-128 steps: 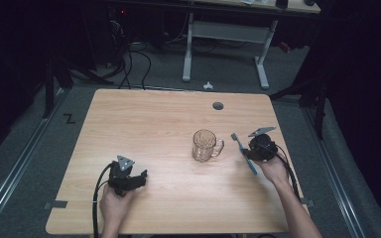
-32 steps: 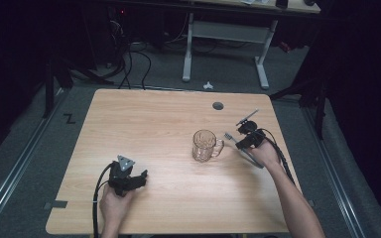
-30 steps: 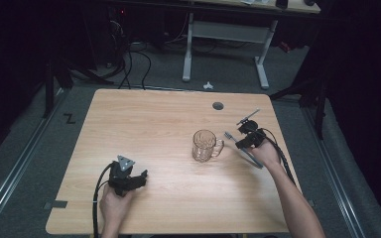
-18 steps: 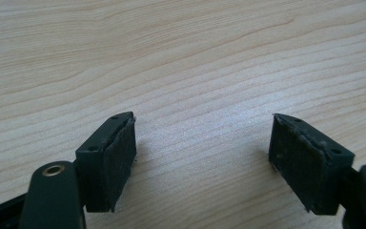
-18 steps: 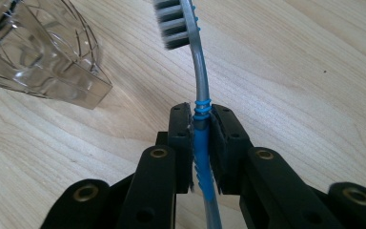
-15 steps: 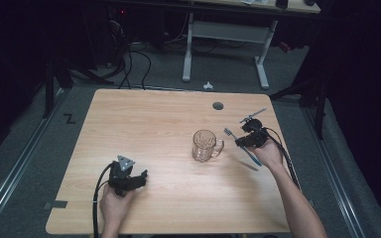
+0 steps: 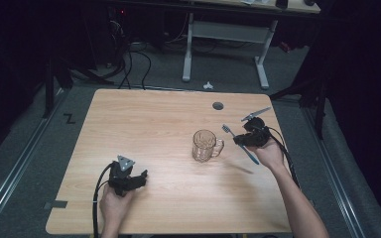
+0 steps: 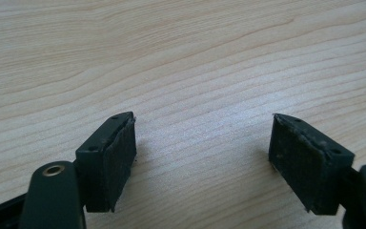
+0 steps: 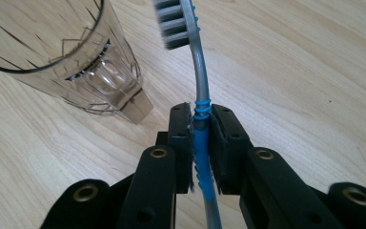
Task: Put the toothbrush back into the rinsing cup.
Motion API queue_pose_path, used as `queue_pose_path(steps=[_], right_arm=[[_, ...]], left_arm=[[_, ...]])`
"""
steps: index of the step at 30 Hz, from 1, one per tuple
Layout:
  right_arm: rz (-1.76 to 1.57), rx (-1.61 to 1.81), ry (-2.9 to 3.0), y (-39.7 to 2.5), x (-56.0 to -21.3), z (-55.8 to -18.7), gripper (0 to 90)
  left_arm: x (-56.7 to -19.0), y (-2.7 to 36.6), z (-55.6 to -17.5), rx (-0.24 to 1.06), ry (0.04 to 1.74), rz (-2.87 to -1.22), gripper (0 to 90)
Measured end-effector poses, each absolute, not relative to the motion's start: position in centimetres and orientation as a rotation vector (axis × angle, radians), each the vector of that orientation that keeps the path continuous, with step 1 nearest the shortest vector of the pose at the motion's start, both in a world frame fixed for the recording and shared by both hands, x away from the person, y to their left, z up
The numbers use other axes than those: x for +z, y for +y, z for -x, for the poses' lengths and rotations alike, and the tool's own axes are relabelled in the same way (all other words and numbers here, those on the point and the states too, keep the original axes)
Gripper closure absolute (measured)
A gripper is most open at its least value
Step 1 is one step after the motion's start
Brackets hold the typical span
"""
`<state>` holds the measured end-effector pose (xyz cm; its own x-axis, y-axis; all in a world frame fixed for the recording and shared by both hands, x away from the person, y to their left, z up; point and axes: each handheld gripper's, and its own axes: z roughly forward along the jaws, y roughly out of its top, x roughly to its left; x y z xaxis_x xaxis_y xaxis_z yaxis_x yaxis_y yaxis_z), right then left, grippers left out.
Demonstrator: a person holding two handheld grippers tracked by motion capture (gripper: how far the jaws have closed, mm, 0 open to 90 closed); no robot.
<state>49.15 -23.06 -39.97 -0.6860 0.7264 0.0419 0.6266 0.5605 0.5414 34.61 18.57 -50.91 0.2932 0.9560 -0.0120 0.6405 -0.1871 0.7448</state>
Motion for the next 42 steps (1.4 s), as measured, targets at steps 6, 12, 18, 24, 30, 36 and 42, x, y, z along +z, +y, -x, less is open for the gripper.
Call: queue_pose_path(steps=[6, 12, 18, 24, 30, 36, 42], right_arm=[[-1.11, 0.837, 2.599, -22.8, -39.4, -48.6, 80.0], [-1.085, 0.914, 2.583, -22.7, -38.8, -48.0, 79.9], [-1.071, 0.978, 2.571, -22.9, -38.4, -47.7, 79.9], [-1.049, 1.042, 2.553, -22.9, -37.7, -47.2, 79.9], [-1.037, 1.101, 2.541, -22.8, -37.2, -46.8, 79.9], [-1.013, 1.152, 2.532, -22.7, -36.7, -46.5, 79.9], [-0.995, 1.206, 2.518, -22.6, -36.3, -46.2, 79.9]], left_arm=[[-50.9, 18.6, -34.6, 0.622, 1.424, -1.915, 24.9], [-50.9, 18.6, -34.6, 0.622, 1.424, -1.915, 25.0], [-50.9, 18.6, -34.6, 0.622, 1.424, -1.914, 25.0], [-50.9, 18.6, -34.6, 0.622, 1.424, -1.914, 25.0], [-50.9, 18.6, -34.6, 0.622, 1.424, -1.915, 25.0], [-50.9, 18.6, -34.6, 0.622, 1.424, -1.914, 25.0], [-50.9, 18.6, -34.6, 0.622, 1.424, -1.914, 25.0]])
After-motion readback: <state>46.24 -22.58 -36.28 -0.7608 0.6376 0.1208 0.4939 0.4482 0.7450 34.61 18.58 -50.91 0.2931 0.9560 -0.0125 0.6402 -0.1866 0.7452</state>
